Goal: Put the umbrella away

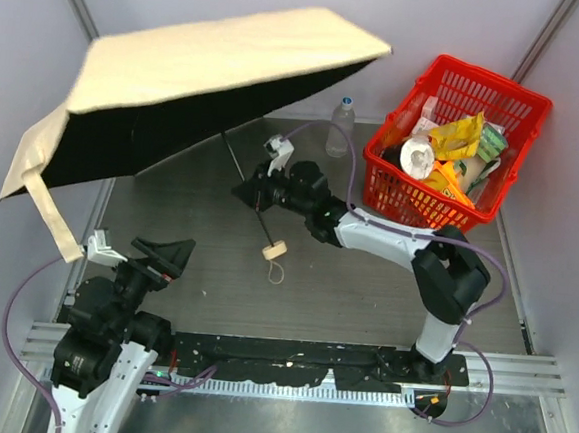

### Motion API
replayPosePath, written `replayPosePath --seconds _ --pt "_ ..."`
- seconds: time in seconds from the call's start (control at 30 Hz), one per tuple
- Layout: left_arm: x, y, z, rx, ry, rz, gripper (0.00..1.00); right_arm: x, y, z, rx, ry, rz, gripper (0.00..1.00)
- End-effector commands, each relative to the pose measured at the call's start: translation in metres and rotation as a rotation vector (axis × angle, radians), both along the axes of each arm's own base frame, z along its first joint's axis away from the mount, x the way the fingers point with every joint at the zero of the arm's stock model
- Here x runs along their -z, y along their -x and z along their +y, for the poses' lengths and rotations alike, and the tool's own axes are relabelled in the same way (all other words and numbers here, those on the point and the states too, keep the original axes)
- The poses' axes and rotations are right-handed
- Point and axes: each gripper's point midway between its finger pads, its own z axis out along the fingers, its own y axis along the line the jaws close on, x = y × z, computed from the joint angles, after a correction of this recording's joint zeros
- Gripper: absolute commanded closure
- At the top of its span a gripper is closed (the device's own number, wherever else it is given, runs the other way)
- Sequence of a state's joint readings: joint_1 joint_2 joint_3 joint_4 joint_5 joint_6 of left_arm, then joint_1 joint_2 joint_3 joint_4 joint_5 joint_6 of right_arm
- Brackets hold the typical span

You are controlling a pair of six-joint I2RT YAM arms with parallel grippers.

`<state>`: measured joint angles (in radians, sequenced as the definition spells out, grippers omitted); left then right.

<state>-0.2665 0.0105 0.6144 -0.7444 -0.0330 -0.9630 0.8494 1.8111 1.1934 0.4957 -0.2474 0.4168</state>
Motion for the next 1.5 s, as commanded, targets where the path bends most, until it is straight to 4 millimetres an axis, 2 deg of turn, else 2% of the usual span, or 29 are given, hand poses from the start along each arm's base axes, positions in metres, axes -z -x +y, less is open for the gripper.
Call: replayPosePath --seconds 0.0,0.1,0.27,0.43,0.57,0.73,0.9,0.97,1.07,1.1,1.13,1.17,1.23,1.3,1.33,1.37,1.4,1.43,1.47 --pt "-0.053 0.017 -0.002 0.028 0.094 -0.176 0.01 -0.183 0.017 -0.021 0.044 -0.246 -0.230 0.99" --pt "-0.064 0.020 -0.010 0.072 0.151 -0.194 0.02 -0.228 0.024 -0.031 0.047 -0.297 -0.262 0.99" --pt "-0.081 0.015 -0.031 0.176 0.200 -0.179 0.06 -0.286 0.053 -0.043 -0.027 -0.436 -0.223 0.99" --pt "-0.110 0.011 -0.061 0.346 0.193 -0.184 0.08 -0.326 0.081 -0.064 -0.101 -0.568 -0.155 0.99" --pt "-0.143 0.012 -0.080 0.473 0.212 -0.240 0.09 -0.337 0.099 -0.078 -0.164 -0.600 -0.114 0.99" --pt "-0.185 0.003 -0.094 0.559 0.300 -0.330 0.06 -0.332 0.108 -0.093 -0.222 -0.643 -0.052 0.99" --pt "-0.207 -0.007 -0.099 0.583 0.319 -0.371 0.06 -0.334 0.115 -0.110 -0.302 -0.721 0.009 0.99" --pt "-0.215 -0.008 -0.098 0.579 0.324 -0.396 0.07 -0.335 0.111 -0.114 -0.282 -0.717 -0.008 0.99" --pt "-0.227 -0.012 -0.095 0.556 0.338 -0.433 0.06 -0.321 0.089 -0.113 -0.112 -0.595 -0.071 0.99" --pt "-0.229 -0.016 -0.094 0.540 0.336 -0.432 0.07 -0.315 0.090 -0.109 -0.091 -0.567 -0.072 0.99" --pt "-0.232 -0.023 -0.091 0.503 0.320 -0.434 0.08 -0.307 0.076 -0.112 0.013 -0.503 -0.105 0.99" --pt "-0.231 -0.031 -0.086 0.453 0.296 -0.405 0.08 -0.296 0.077 -0.105 0.048 -0.454 -0.093 0.99" --pt "-0.216 -0.057 -0.065 0.265 0.268 -0.296 0.12 -0.286 0.054 -0.113 0.268 -0.369 -0.167 0.99" --pt "-0.209 -0.070 -0.055 0.182 0.259 -0.271 0.14 -0.273 0.049 -0.109 0.381 -0.303 -0.200 0.99" --pt "-0.209 -0.076 -0.054 0.162 0.267 -0.266 0.15 -0.270 0.052 -0.105 0.416 -0.283 -0.207 0.99" --pt "-0.208 -0.082 -0.054 0.153 0.268 -0.258 0.16 -0.263 0.041 -0.108 0.507 -0.234 -0.232 0.99" --pt "-0.208 -0.087 -0.056 0.157 0.261 -0.254 0.16 -0.259 0.048 -0.101 0.512 -0.218 -0.239 0.99" --pt "-0.205 -0.095 -0.059 0.155 0.252 -0.239 0.16 -0.258 0.042 -0.103 0.570 -0.203 -0.266 0.99" --pt "-0.201 -0.103 -0.062 0.158 0.244 -0.221 0.15 -0.259 0.050 -0.094 0.563 -0.198 -0.285 0.99"
